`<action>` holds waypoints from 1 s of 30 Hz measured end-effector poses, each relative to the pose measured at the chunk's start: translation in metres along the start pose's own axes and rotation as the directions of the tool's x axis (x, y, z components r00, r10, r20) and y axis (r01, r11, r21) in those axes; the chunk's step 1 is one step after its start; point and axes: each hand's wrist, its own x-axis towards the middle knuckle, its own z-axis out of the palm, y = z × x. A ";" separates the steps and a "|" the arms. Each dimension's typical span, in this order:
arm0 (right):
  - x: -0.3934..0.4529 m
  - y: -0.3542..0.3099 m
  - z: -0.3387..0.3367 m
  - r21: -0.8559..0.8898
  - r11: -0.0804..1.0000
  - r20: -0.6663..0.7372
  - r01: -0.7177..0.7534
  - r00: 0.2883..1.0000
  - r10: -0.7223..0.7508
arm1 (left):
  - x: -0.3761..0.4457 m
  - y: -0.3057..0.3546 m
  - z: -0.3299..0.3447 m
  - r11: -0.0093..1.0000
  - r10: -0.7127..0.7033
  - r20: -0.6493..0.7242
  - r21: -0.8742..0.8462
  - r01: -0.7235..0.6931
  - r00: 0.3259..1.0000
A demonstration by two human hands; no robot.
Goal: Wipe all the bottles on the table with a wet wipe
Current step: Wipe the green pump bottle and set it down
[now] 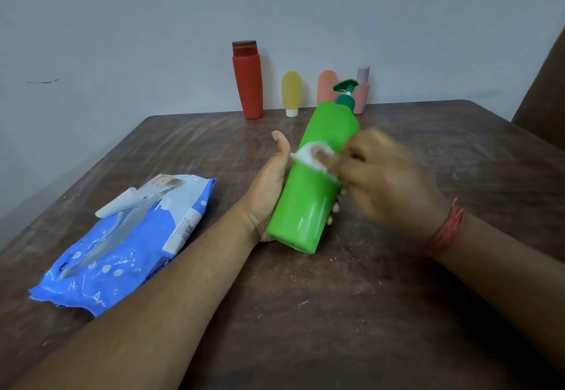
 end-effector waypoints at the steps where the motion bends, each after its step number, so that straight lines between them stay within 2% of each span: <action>1: -0.004 -0.007 -0.001 0.029 0.993 0.030 0.116 0.993 -0.116 | 0.002 -0.001 -0.001 0.999 0.024 0.026 -0.032 -0.023 0.999; 2: -0.005 -0.012 -0.003 0.056 0.980 0.059 0.192 0.979 -0.195 | 0.003 -0.002 -0.003 0.998 0.034 0.073 -0.061 -0.029 0.997; 3: -0.003 -0.010 -0.003 0.056 0.978 0.061 0.201 0.977 -0.205 | 0.003 -0.002 -0.004 0.998 0.039 0.114 -0.058 -0.033 0.993; 6: 0.008 0.003 -0.003 0.001 1.000 -0.041 -0.027 0.999 0.027 | -0.004 0.004 0.003 0.994 0.109 0.057 -0.010 -0.109 0.992; 7: 0.006 0.002 -0.002 0.000 0.999 -0.043 -0.036 0.998 0.036 | -0.005 0.004 0.002 0.990 0.136 0.039 -0.030 -0.135 0.990; 10: -0.005 -0.012 -0.001 0.056 0.980 0.021 0.188 0.982 -0.190 | -0.006 0.007 0.002 0.977 0.175 0.036 -0.133 -0.169 0.984; 11: -0.003 -0.012 -0.002 0.058 0.977 0.024 0.206 0.978 -0.207 | -0.006 0.007 0.002 0.974 0.180 0.009 -0.144 -0.177 0.984; 14: 0.007 -0.002 -0.002 0.009 1.000 -0.063 -0.014 0.998 0.015 | -0.007 0.009 0.005 0.974 0.192 -0.051 -0.112 -0.197 0.980; 15: 0.006 -0.004 -0.001 0.013 1.000 -0.055 -0.017 0.998 0.017 | -0.007 0.008 0.004 0.971 0.205 -0.070 -0.110 -0.212 0.976; 18: -0.006 -0.015 0.002 0.065 0.976 0.016 0.207 0.978 -0.208 | -0.007 0.008 0.000 0.961 0.204 -0.101 -0.167 -0.219 0.974; 19: -0.005 -0.013 0.002 0.051 0.976 0.013 0.210 0.978 -0.210 | -0.006 0.008 -0.001 0.956 0.210 -0.123 -0.180 -0.230 0.970; 22: 0.005 -0.002 0.003 0.029 0.999 -0.047 -0.032 0.998 0.033 | -0.006 0.009 0.000 0.940 0.246 -0.156 -0.202 -0.274 0.957; 23: 0.004 -0.004 0.004 0.049 0.999 -0.028 -0.021 0.999 0.022 | -0.007 0.009 0.000 0.938 0.247 -0.153 -0.209 -0.276 0.957; 26: -0.007 -0.018 0.006 0.148 0.964 0.078 0.220 0.969 -0.233 | -0.010 0.010 -0.001 0.958 0.195 -0.095 -0.195 -0.211 0.976; 27: -0.006 -0.015 0.006 0.136 0.965 0.086 0.225 0.968 -0.237 | -0.011 0.010 0.001 0.959 0.193 -0.091 -0.191 -0.207 0.977; 30: 0.004 -0.001 0.009 0.026 1.000 0.015 0.007 1.000 -0.007 | -0.010 0.010 0.002 0.936 0.242 -0.111 -0.236 -0.262 0.964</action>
